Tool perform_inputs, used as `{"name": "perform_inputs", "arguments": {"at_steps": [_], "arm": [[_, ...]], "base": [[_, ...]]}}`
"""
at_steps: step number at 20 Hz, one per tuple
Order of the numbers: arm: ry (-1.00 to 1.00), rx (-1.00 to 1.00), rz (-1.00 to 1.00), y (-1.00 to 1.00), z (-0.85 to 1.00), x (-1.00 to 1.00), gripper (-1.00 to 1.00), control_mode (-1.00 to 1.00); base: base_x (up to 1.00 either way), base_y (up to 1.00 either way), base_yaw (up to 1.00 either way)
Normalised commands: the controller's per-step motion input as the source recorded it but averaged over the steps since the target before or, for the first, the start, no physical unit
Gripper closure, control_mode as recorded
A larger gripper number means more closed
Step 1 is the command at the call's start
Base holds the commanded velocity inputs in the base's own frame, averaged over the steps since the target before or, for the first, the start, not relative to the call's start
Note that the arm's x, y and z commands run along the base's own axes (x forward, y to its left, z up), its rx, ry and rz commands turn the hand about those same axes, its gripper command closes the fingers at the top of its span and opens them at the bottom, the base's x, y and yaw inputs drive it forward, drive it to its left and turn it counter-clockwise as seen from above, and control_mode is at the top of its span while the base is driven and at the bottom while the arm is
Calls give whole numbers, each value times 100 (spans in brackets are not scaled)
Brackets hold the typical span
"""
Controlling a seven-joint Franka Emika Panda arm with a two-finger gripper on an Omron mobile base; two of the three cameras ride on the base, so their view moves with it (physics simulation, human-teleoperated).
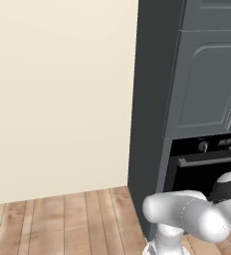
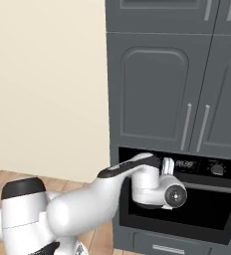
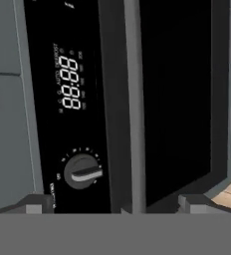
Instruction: Take the fish from the oven and place it on the plate on the counter.
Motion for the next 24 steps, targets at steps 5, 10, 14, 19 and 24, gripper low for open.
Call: {"name": "perform_inputs", "arguments": {"at_steps": [5, 10, 14, 19, 24], "arm": [[-21, 0, 0, -8, -36, 0, -100, -100], [-2, 4, -2, 0, -37, 17, -100, -100], [0, 6, 1, -1, -21, 32, -100, -100], [0, 0, 10, -28, -1, 9, -100, -100], [-1, 7, 15, -40, -1, 0, -100, -100]], "base": [[0, 0, 0], [0, 0, 0], [0, 0, 0], [0, 0, 0], [0, 0, 0]]}}
